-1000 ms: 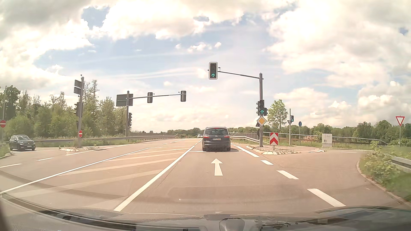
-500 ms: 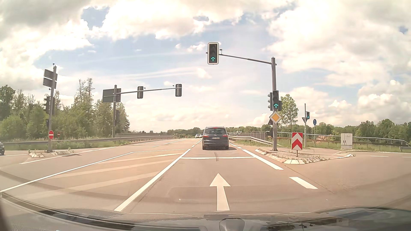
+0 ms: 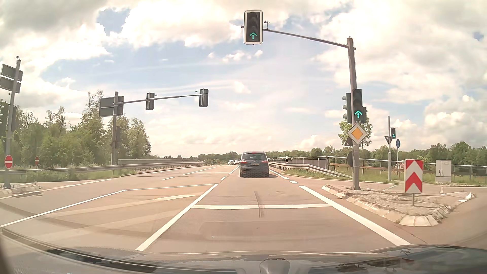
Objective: Follow the waypoints while adhering to traffic rules and regulations
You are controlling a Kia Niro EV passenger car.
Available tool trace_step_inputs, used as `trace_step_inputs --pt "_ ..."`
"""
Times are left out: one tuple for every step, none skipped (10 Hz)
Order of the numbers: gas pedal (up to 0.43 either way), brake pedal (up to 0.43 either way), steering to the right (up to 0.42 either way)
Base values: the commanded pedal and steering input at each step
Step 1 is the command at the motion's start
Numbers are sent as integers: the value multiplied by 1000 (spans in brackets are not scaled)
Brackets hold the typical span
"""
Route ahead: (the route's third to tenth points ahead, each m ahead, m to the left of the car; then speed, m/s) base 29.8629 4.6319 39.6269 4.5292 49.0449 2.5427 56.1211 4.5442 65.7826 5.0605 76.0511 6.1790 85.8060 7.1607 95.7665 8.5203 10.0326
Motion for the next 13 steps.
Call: trace_step_inputs --pt "197 0 -2" --pt "197 0 -2" --pt "197 0 -2" --pt "197 0 -3" --pt "197 0 -2" --pt "197 0 -2" --pt "197 0 -2" --pt "197 0 -2" --pt "189 0 -1" --pt "189 0 -3" --pt "189 0 -2" --pt "189 0 -3" --pt "189 0 -3"
